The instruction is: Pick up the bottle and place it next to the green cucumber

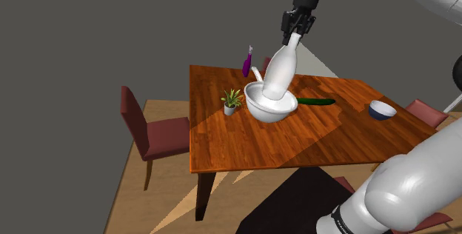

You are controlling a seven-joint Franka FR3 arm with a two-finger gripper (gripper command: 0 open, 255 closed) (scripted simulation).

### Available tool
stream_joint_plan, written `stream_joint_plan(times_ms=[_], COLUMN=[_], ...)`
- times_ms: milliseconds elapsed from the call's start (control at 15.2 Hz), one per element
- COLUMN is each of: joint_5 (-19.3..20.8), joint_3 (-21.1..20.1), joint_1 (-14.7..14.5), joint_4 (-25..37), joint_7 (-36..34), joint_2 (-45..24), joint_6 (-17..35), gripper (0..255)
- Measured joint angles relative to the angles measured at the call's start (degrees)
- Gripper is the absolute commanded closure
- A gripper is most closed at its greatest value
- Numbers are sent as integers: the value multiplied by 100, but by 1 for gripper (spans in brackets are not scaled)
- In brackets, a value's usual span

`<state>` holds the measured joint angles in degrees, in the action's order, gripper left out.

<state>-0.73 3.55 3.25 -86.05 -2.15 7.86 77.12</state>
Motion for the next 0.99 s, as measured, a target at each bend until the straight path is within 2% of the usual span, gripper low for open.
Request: stream_joint_plan(times_ms=[594,990], joint_5=[134,150], joint_3=[703,1190], joint_1=[497,846], joint_4=[-753,-790], joint_7=[1211,2048], joint_2=[64,-212], joint_6=[677,984], gripper=[255,255])
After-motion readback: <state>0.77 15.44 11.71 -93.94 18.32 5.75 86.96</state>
